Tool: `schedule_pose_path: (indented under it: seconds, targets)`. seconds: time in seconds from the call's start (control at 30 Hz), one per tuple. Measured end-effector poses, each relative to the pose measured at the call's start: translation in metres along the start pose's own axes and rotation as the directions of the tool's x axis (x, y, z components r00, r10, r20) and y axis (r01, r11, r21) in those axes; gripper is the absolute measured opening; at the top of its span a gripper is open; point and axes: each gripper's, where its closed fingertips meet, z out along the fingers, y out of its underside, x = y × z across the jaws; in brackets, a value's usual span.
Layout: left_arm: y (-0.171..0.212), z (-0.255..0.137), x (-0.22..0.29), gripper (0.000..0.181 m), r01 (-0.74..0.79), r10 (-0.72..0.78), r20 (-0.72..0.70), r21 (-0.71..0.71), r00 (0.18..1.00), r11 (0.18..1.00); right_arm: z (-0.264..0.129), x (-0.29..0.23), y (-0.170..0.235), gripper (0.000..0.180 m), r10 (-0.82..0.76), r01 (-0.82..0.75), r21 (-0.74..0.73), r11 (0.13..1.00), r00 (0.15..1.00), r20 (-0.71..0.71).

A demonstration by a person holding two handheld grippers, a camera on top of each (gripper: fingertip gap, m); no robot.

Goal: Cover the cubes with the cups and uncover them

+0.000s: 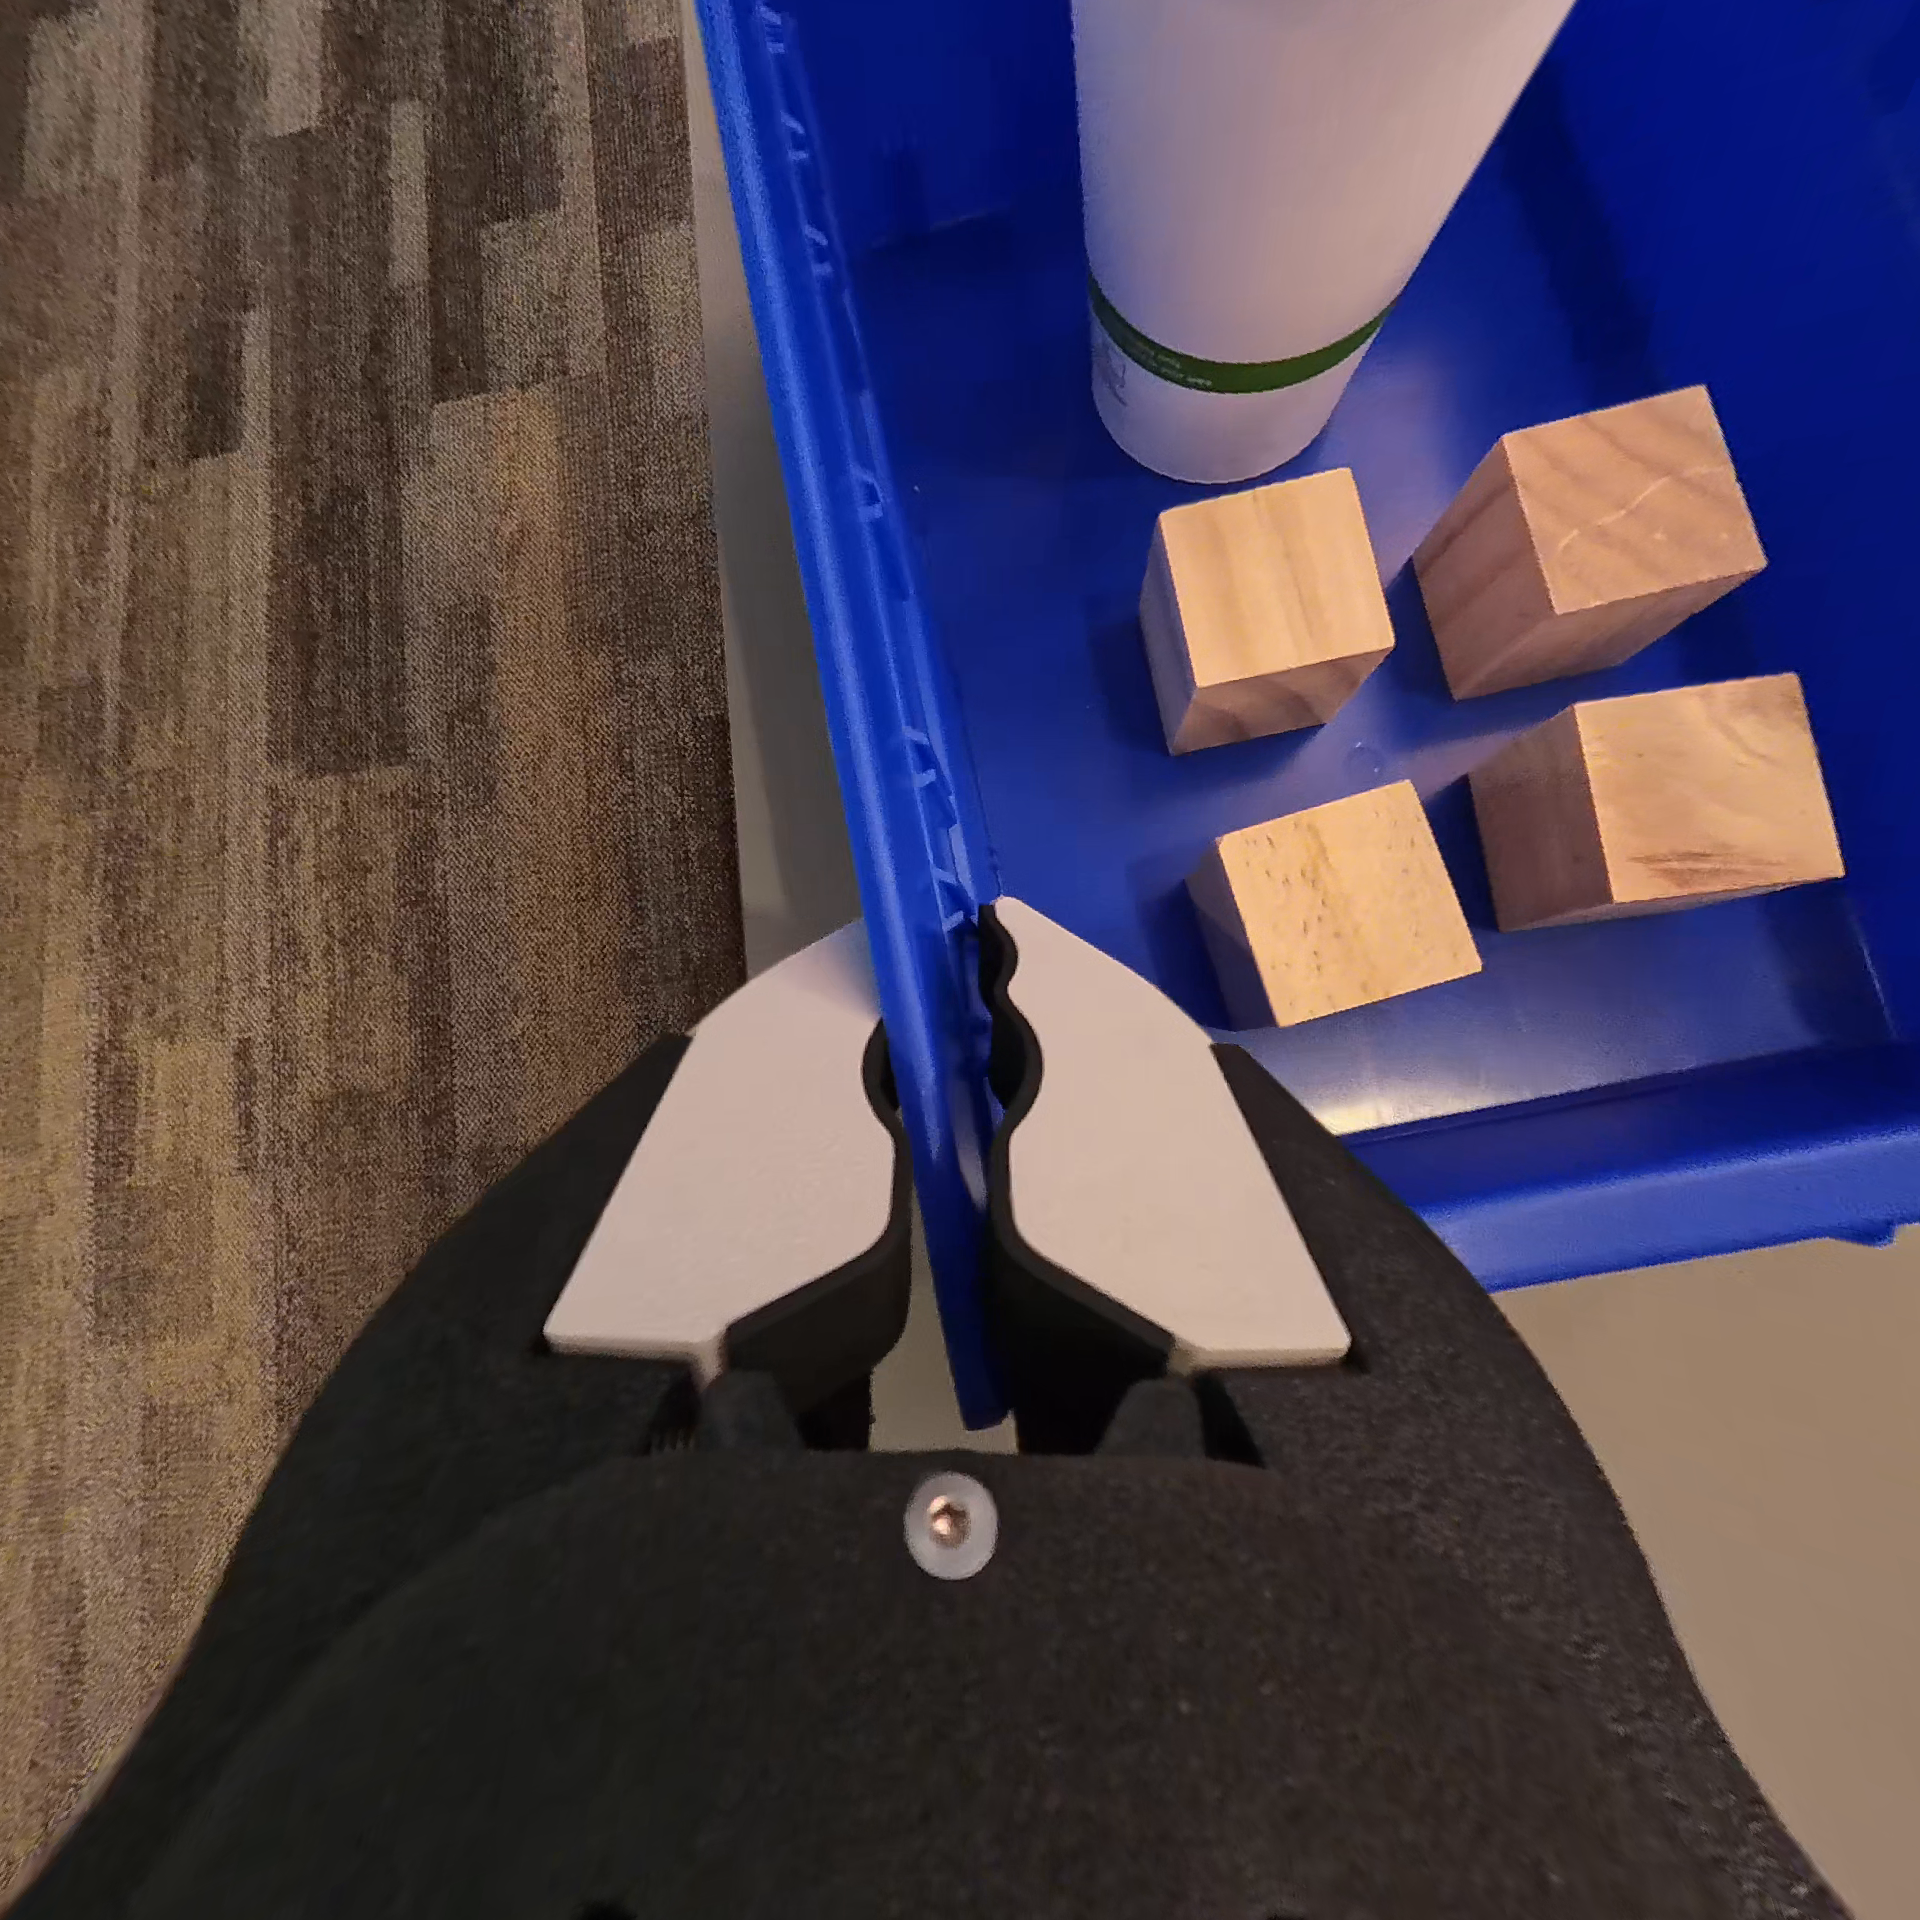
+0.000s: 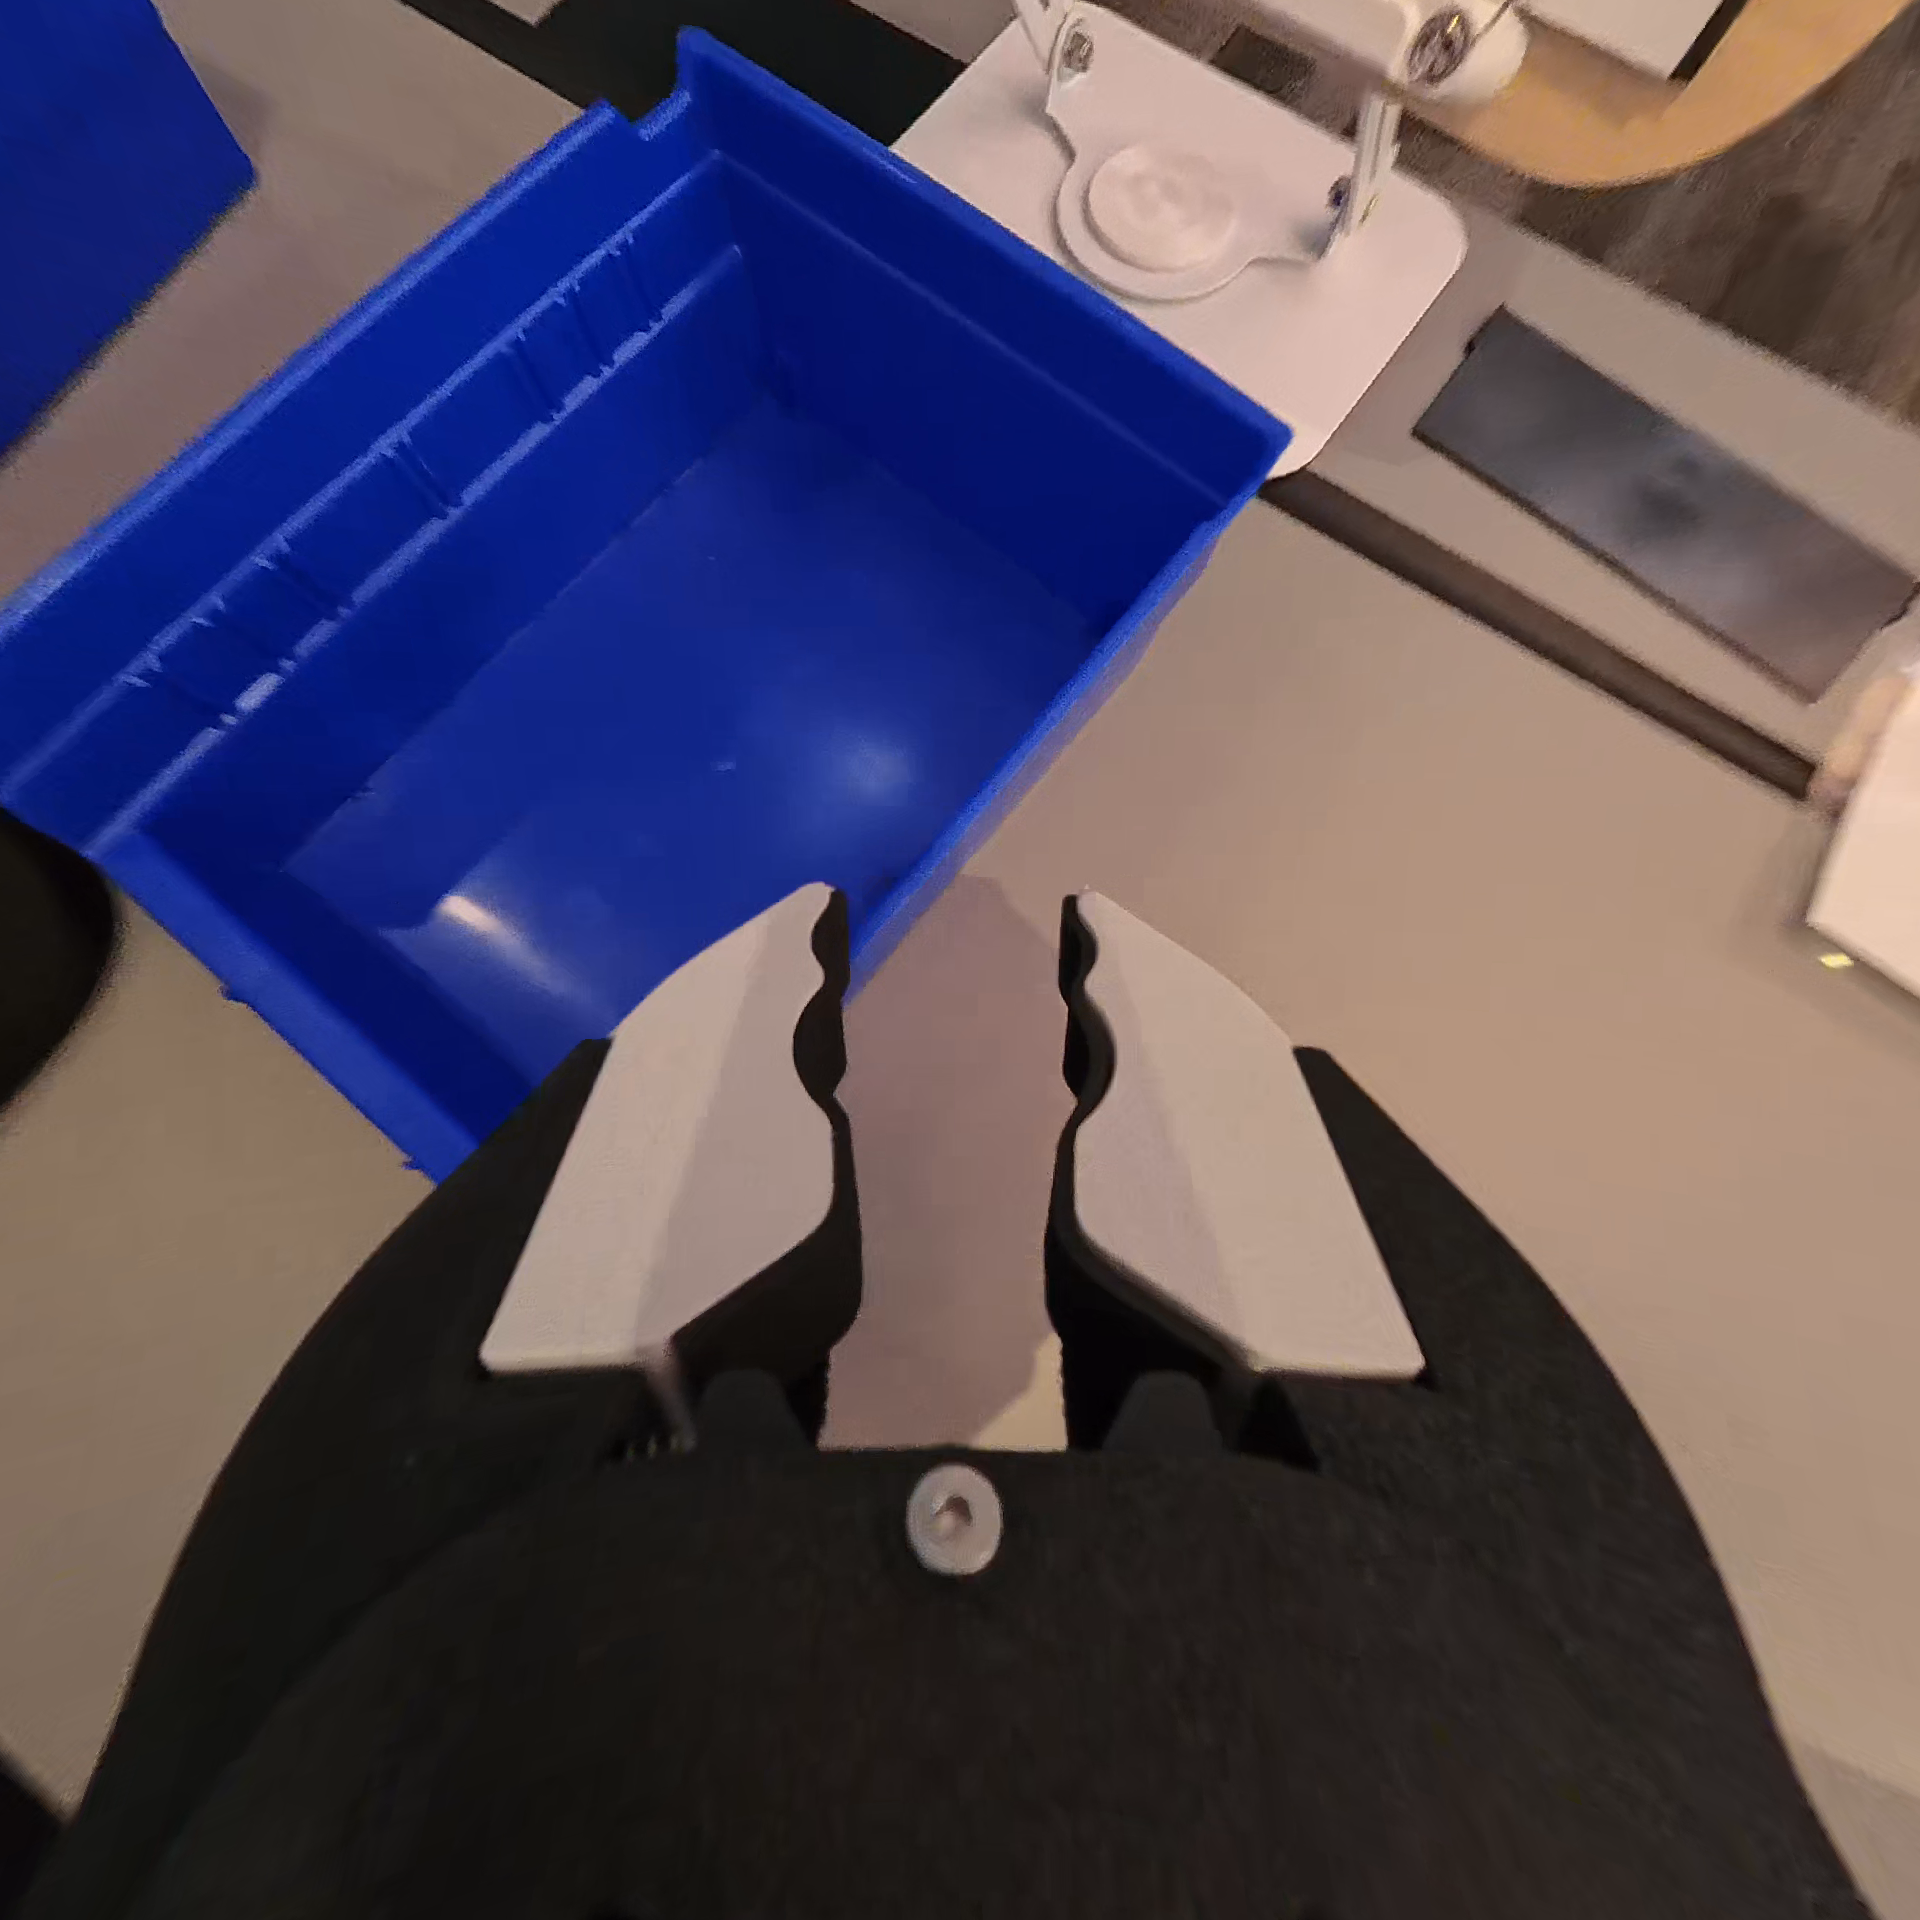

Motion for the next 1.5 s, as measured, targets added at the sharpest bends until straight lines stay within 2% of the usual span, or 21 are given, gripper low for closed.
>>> schedule_pose_path:
  seconds: [0.1,0.3,0.5,0.6,0.7,0.83,0.87,0.97,1.0,1.07,1.13,1.37,1.5]
  targets:
    - [-0.003,0.002,0.000,0.009,-0.007,0.007,-0.006,0.021,1.000,1.000,0.002,-0.005,-0.001,0.042,0.080,-0.080,-0.007,0.997,0.996,0.044]
    - [-0.005,0.004,-0.003,0.008,-0.019,0.020,-0.025,0.036,0.999,0.999,0.019,-0.011,-0.006,0.069,0.196,-0.192,-0.067,0.979,0.979,0.059]
    - [-0.010,0.010,-0.009,0.008,0.018,-0.017,-0.031,0.043,0.999,0.999,0.043,-0.002,0.003,0.079,0.281,-0.281,-0.159,0.946,0.959,-0.027]
    - [-0.017,0.009,-0.009,0.015,0.016,-0.014,-0.025,0.112,1.000,0.994,0.057,-0.003,0.013,0.080,0.332,-0.333,-0.215,0.918,0.942,-0.039]
    - [-0.030,-0.003,-0.006,0.040,0.037,-0.029,-0.039,0.238,0.999,0.971,0.073,-0.008,0.023,0.072,0.359,-0.359,-0.284,0.889,0.932,-0.056]
    - [-0.041,-0.033,-0.009,0.051,0.077,-0.079,-0.010,0.374,0.997,0.924,0.090,-0.008,0.049,0.063,0.326,-0.360,-0.435,0.825,0.933,-0.153]
    - [-0.041,-0.041,-0.010,0.051,0.078,-0.088,0.007,0.394,0.996,0.916,0.093,-0.010,0.055,0.056,0.318,-0.356,-0.474,0.806,0.934,-0.161]
    - [-0.034,-0.063,-0.010,0.049,0.058,-0.095,0.070,0.408,0.993,0.911,0.098,-0.012,0.065,0.016,0.292,-0.330,-0.547,0.769,0.943,-0.158]
    - [-0.029,-0.069,-0.007,0.047,0.055,-0.096,0.084,0.398,0.992,0.916,0.099,-0.013,0.065,0.013,0.295,-0.331,-0.558,0.761,0.943,-0.156]
    - [-0.019,-0.077,0.005,0.042,0.074,-0.113,0.078,0.391,0.991,0.917,0.097,-0.016,0.067,0.012,0.302,-0.322,-0.605,0.728,0.943,-0.139]
    - [-0.016,-0.086,0.025,0.040,0.094,-0.121,0.036,0.435,0.992,0.896,0.098,-0.019,0.066,0.008,0.374,-0.356,-0.617,0.701,0.921,-0.106]
    - [0.001,-0.109,0.072,0.031,0.149,-0.148,-0.043,0.511,0.988,0.847,0.091,0.004,0.072,0.005,0.338,-0.305,-0.655,0.691,0.938,-0.080]
    - [0.011,-0.114,0.081,0.030,0.131,-0.144,-0.013,0.497,0.990,0.858,0.078,0.017,0.075,0.005,0.338,-0.275,-0.691,0.669,0.940,-0.047]
